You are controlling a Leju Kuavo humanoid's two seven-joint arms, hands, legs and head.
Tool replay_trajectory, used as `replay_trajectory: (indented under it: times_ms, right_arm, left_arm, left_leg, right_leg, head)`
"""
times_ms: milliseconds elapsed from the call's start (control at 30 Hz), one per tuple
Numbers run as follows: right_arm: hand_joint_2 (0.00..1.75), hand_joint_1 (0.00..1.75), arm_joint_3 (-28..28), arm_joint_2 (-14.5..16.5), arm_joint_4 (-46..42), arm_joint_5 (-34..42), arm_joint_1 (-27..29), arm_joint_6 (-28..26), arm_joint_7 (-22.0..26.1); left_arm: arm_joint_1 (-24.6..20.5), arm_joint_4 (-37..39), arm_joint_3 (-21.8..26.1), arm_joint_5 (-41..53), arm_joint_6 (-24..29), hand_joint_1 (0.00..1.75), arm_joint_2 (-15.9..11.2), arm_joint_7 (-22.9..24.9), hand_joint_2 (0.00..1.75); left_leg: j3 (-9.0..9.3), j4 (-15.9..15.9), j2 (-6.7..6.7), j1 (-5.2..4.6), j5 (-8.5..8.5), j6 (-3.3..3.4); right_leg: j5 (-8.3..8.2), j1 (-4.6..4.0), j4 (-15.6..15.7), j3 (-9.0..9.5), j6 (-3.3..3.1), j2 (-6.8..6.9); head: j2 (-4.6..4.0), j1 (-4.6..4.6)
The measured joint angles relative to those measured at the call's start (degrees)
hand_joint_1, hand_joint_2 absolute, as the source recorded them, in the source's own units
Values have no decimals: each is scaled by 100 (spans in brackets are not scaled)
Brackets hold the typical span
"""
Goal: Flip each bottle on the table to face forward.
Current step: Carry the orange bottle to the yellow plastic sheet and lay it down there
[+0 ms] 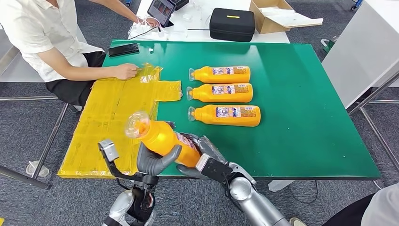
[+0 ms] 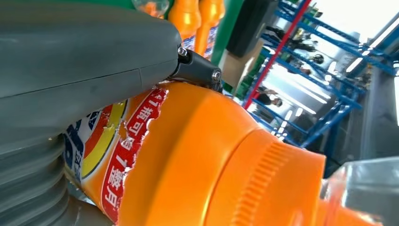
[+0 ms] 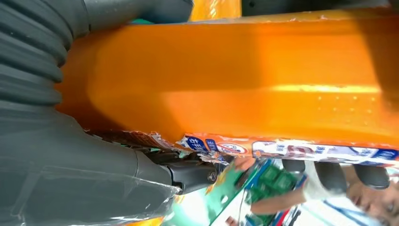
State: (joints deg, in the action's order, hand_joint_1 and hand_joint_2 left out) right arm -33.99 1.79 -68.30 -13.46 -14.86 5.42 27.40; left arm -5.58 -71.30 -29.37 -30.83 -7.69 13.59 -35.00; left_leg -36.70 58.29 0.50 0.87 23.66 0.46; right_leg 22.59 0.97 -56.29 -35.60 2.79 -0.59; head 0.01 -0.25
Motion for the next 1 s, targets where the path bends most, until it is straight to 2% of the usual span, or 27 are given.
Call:
replay_trajectory:
  times_ms: [33,167,333,567,833,1000]
  right_arm:
    - [175,0,-7,65,23,-1,-19,26,-3]
    - [0,0,-45,350,80,-146,-57,-176,-62]
    - [0,0,-62,564,89,-359,-72,-466,-87]
    - [0,0,-20,652,14,-727,-88,-850,-87]
    - [0,0,-12,673,-16,-781,-88,-904,-91]
    - [0,0,-7,678,-26,-1380,-81,-1485,-163]
  left_arm:
    - [65,-73,75,-39,-96,175,-28,18,175]
    - [426,-503,418,-1,-391,175,-111,119,175]
    - [804,-1074,844,272,-343,175,-45,262,175]
    - [974,-1470,1385,516,-195,175,11,223,175]
    - [1035,-1598,1569,552,-188,175,29,216,175]
    - [1048,-1646,1640,943,48,175,44,151,175]
  left_leg:
    - [0,0,-1,1,0,0]
    - [-2,0,0,10,0,-2]
    - [-9,0,1,14,0,-2]
    - [-9,0,2,14,-2,-2]
    - [-8,0,1,14,-1,-3]
    - [-8,0,1,14,-1,-3]
  right_leg:
    - [0,-1,-1,-2,0,0]
    - [4,-7,-2,-5,-5,0]
    - [6,-5,-1,-11,-8,1]
    - [4,-5,0,-11,-7,1]
    - [5,-8,-1,-12,-8,1]
    - [5,-7,0,-12,-8,1]
  head:
    - [0,0]
    - [0,0]
    - [-1,1]
    - [-1,2]
    - [1,1]
    - [-1,1]
